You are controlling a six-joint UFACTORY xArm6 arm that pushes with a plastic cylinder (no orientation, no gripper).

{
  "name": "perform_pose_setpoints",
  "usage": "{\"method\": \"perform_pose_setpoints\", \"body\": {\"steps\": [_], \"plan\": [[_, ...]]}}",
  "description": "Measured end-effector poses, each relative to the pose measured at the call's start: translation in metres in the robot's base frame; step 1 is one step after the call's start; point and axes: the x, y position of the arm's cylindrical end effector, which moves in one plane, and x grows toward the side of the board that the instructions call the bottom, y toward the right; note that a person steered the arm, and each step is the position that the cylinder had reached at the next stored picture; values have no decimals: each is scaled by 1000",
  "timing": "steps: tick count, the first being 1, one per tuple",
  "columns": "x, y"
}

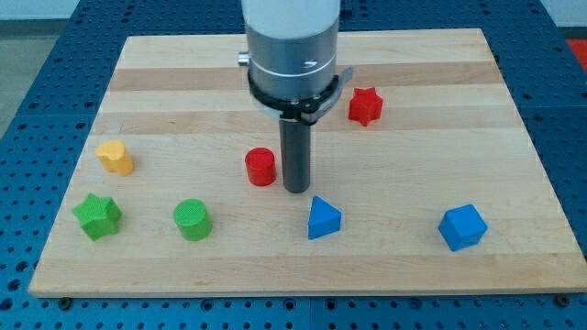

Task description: Slightly push the red circle diagonally top right to the green circle

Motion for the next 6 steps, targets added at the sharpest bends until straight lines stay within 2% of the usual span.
{"method": "perform_pose_setpoints", "body": {"steps": [1,3,5,6], "plan": [[-5,-6],[-49,-15],[-46,-57],[-46,-43]]}}
